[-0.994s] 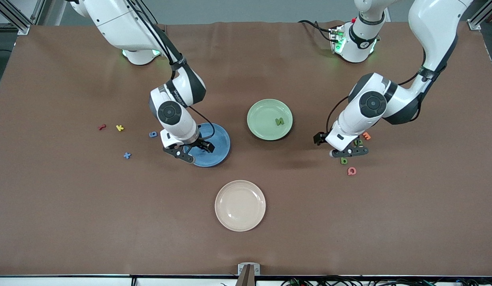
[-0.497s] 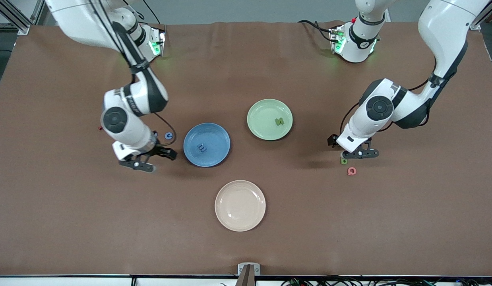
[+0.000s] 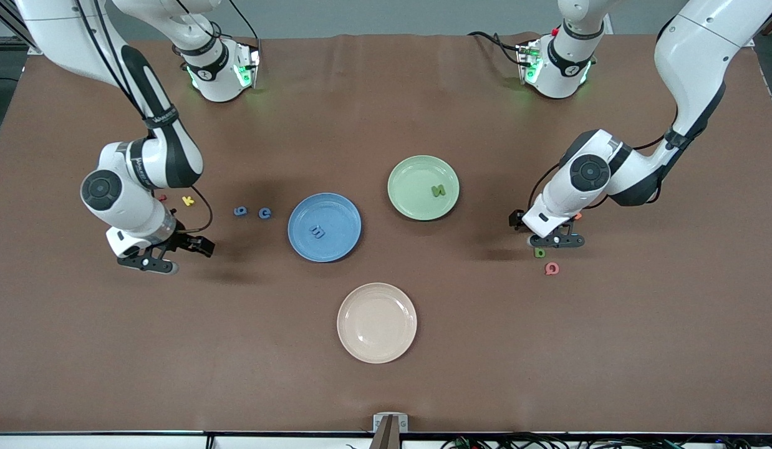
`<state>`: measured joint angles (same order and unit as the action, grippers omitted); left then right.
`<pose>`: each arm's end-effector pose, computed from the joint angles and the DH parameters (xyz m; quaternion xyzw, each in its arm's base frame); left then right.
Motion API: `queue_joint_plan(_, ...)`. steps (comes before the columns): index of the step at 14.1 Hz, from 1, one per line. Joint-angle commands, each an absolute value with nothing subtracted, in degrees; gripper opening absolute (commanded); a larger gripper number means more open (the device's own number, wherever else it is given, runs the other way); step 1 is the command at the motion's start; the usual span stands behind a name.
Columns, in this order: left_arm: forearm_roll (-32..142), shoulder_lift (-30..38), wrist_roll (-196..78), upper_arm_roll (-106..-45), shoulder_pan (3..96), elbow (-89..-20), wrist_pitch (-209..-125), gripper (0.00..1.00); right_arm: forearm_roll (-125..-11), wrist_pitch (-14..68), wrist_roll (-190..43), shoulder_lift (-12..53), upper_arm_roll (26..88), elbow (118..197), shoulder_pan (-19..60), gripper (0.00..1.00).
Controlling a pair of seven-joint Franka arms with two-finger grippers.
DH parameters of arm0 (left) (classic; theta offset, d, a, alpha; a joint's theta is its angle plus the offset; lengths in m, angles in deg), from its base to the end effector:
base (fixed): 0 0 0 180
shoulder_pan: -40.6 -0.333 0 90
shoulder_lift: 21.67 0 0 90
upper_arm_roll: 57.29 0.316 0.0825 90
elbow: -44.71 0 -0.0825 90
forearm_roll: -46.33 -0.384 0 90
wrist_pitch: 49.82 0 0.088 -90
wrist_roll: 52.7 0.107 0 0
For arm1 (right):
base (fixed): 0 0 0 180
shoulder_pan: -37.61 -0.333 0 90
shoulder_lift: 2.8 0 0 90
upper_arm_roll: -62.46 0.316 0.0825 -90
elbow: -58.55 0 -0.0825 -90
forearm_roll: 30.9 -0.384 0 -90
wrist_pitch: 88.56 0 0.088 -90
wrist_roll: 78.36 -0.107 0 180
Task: Sort letters by color into matching plates
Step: 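Move the left gripper to green u while the right gripper reaches blue x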
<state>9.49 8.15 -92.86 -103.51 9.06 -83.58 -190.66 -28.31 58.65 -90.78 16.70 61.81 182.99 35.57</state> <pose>0.5081 -0.1494 0.1957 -0.9995 0.0150 0.0222 0.0147 0.5697 0.0146 0.2397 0.9965 -0.0771 0.0301 0.0111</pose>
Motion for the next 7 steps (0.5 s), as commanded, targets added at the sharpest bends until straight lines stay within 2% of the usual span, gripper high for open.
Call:
queue_joint_plan(1, 5.21, 9.44, -96.37, -103.44, 8.44, -84.41, -192.03, 0.91, -27.38, 62.08, -86.81, 16.97, 62.98, 184.85, 39.27, 1.00)
queue_joint_plan(4, 3.00, 10.93, -99.80, -103.44, 8.44, -84.49, -192.03, 0.85, -27.47, 66.11, -84.77, 20.13, 62.98, 185.11, 40.77, 1.00)
queue_joint_plan(7, 3.00, 11.29, -99.89, -103.35, 8.44, -84.67, -192.03, 0.75, -27.47, 69.12, -84.86, 22.07, 63.07, 186.52, 40.25, 1.00)
